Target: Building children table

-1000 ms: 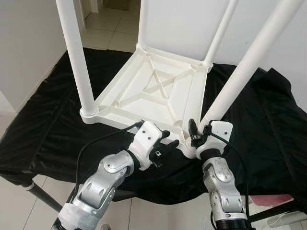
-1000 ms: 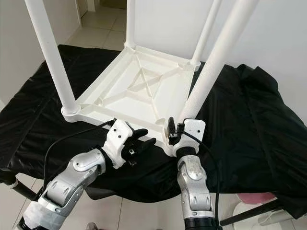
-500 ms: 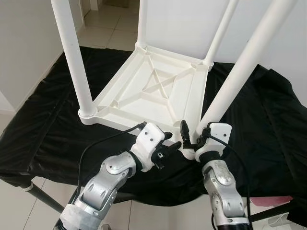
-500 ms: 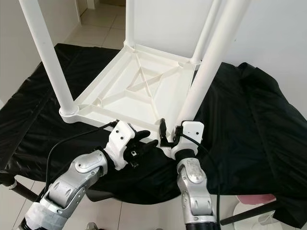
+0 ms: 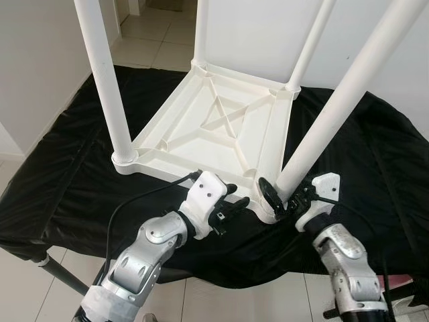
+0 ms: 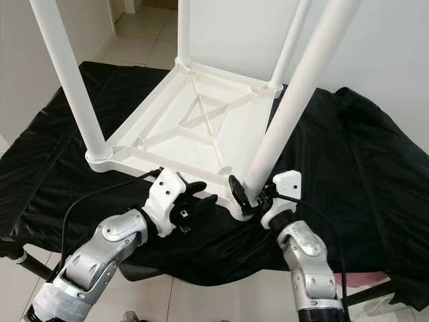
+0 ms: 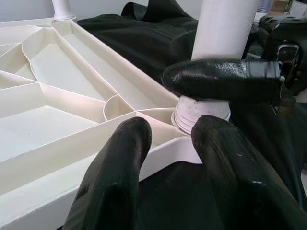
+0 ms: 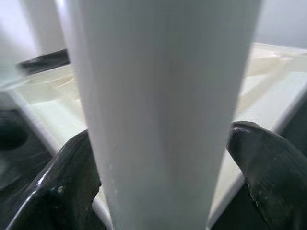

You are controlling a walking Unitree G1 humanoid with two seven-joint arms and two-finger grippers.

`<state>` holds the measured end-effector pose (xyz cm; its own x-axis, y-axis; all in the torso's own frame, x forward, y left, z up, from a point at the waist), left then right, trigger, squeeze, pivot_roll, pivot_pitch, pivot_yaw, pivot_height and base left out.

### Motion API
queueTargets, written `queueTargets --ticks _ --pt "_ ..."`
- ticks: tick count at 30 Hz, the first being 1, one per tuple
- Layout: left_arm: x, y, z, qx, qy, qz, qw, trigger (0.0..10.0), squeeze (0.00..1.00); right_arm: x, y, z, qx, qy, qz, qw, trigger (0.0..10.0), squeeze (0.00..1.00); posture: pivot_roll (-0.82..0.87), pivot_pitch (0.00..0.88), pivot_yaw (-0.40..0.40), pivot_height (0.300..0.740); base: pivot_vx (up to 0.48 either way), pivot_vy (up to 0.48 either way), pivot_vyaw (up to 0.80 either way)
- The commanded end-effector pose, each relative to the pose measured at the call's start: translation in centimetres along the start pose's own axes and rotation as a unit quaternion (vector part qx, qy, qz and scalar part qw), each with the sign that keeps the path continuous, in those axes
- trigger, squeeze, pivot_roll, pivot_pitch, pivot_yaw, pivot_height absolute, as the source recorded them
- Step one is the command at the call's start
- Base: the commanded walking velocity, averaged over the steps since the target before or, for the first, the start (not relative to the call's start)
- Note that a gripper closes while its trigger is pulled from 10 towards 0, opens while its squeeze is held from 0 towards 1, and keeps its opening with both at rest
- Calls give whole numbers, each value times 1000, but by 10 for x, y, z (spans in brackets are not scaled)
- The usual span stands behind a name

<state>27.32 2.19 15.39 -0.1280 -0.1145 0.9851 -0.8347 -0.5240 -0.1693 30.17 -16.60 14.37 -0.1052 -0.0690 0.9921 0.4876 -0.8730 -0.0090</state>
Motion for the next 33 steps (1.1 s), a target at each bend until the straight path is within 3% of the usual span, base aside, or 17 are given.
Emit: queueTargets --ticks 1,6,11,12,13,27,28,33 --pt "2 1 0 -8 1 0 1000 10000 0 0 5 -2 17 1 0 1000 10000 0 -1 62 -58 740 0 0 0" --pt "3 2 1 -8 2 0 1000 10000 0 1 6 2 51 -7 -6 999 10000 0 2 60 -57 740 0 0 0" --pt "5 0 4 -7 5 3 1000 10000 0 -9 0 10 135 -42 -20 990 10000 0 8 54 -56 740 0 0 0" --pt "5 0 4 -7 5 3 1000 10000 0 -11 0 11 147 -48 -24 988 4275 0 8 54 -56 740 0 0 0" --pt "6 0 4 -7 6 4 1000 10000 0 -13 0 10 154 -52 -24 986 0 0 11 56 -58 740 0 0 0" --pt "6 0 3 -7 6 4 1000 10000 0 -16 12 6 158 -65 -33 985 0 0 4 62 -54 740 0 0 0" --pt "6 0 3 -8 6 4 1000 10000 0 -16 12 5 152 -63 -30 986 10000 0 4 64 -56 740 0 0 0" --pt "5 -1 4 -8 5 4 1000 10000 0 -15 9 5 129 -41 -2 991 10000 0 4 66 -58 740 0 0 0"
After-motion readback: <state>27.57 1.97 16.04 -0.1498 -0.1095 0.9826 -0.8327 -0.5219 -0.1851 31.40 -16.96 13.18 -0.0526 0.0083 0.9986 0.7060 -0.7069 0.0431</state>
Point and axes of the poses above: a point about 5 cm out from each wrist's last joint towards the gripper, its own z axis pointing out of the wrist towards the gripper, its own x axis along the axis of the wrist's last joint, y = z × x, the point moved 3 cm from there along z, pointing out of the wrist towards the gripper, and after that the axes turned 3 degrees about z, right-handed, at the moved point
